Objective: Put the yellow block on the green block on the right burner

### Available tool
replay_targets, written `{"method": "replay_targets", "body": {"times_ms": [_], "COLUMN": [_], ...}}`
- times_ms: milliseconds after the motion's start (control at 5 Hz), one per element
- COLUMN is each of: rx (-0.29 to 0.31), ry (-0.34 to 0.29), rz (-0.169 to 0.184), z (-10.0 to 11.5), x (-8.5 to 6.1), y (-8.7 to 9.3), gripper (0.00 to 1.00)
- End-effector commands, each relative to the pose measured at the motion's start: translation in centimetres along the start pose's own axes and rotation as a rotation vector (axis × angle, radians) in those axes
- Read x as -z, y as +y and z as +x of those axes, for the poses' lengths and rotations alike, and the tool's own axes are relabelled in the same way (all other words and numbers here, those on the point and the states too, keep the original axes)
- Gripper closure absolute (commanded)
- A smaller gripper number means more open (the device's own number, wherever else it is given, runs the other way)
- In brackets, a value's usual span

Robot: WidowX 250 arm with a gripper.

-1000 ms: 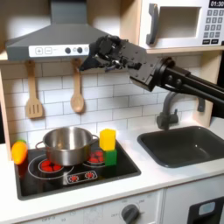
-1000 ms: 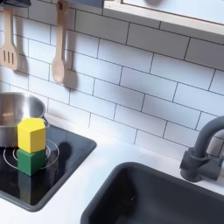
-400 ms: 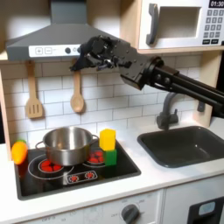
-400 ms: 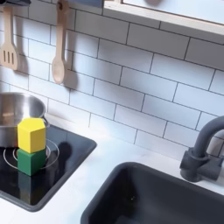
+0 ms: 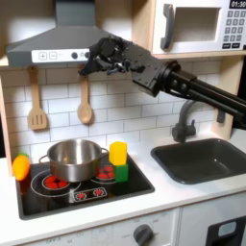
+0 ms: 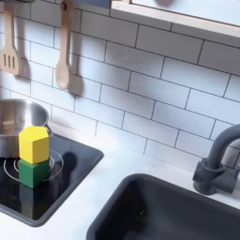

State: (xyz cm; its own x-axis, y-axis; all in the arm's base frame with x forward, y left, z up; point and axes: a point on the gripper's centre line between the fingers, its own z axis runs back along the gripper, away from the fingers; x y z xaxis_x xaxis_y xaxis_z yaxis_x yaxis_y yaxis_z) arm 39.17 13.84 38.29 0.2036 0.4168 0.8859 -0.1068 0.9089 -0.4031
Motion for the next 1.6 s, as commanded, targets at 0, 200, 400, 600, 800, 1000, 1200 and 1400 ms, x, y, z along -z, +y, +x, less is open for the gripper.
{"method": "replay_targets", "body": {"times_ms": [0, 200, 400, 600, 800, 1000, 1200, 1400], "rx": [-0.005, -0.005, 0.003, 0.013, 0.033, 0.045, 0.07, 0.1], "ry": [-0.008, -0.011, -0.023, -0.035, -0.024, -0.022, 0.014, 0.036], "rz": [-0.015, -0.012, -0.014, -0.004, 0.018, 0.034, 0.061, 0.08], "z": [0.3, 0.6, 1.5, 2.2, 2.3, 2.5, 1.9, 2.0], "x": [-0.2, 0.1, 0.3, 0.2, 0.5, 0.4, 0.9, 1.3], "y": [-0.5, -0.4, -1.0, -1.1, -0.8, -0.8, -0.6, -0.8], "gripper": [1.0, 1.0, 1.0, 1.0, 1.0, 1.0, 1.0, 1.0]}}
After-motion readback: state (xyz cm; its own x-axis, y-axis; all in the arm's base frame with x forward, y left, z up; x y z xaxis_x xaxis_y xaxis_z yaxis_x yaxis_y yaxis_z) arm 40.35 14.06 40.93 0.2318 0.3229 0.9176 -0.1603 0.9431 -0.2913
